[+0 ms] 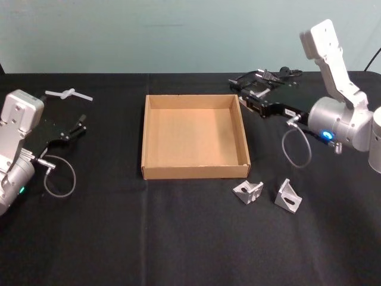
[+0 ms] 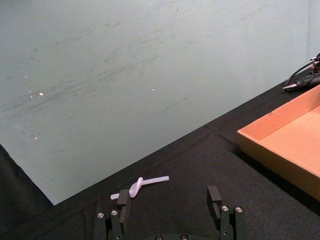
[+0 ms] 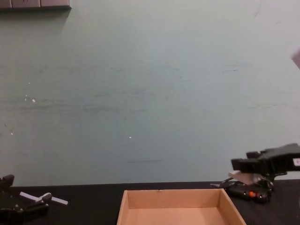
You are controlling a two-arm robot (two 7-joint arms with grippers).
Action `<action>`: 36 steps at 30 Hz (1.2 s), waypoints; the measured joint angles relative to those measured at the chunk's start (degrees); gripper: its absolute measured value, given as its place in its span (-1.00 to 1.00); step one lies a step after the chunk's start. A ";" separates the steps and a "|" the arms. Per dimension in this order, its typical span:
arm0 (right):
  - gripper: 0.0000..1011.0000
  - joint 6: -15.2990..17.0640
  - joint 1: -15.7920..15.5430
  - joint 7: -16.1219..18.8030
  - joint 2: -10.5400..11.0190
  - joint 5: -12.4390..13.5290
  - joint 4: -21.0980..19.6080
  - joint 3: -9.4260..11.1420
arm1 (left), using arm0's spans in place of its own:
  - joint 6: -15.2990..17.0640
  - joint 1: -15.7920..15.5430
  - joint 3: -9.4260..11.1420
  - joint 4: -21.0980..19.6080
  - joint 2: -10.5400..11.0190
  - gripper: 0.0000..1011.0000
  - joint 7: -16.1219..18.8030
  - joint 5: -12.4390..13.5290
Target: Use one hand to pick up the angle iron from the table and place it into the box.
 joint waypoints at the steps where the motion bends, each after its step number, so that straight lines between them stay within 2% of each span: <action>1: -0.09 0.29 0.38 0.12 -0.15 -0.03 0.00 -0.18 | 0.00 0.00 0.00 0.00 0.00 0.99 0.00 0.00; 8: -0.09 2.11 3.83 0.74 -2.23 -0.95 1.73 -2.59 | 0.00 0.00 0.00 0.00 0.00 0.99 0.00 0.00; 15: -0.09 2.31 6.22 1.06 -4.39 -1.82 5.03 -4.39 | 0.00 0.00 0.00 0.00 0.00 0.99 0.00 0.00; 25: -0.09 2.53 9.80 0.93 -8.11 -4.57 9.73 -7.26 | 0.00 0.00 0.00 0.00 0.00 0.99 0.00 0.00; 32: -0.09 3.39 11.24 0.61 -9.81 -6.26 11.51 -8.28 | 0.00 0.00 0.00 0.00 0.00 0.99 0.00 0.00; 36: -0.09 3.53 12.58 0.68 -10.86 -7.59 14.33 -8.69 | 0.00 0.00 0.00 0.00 0.00 0.99 0.00 0.00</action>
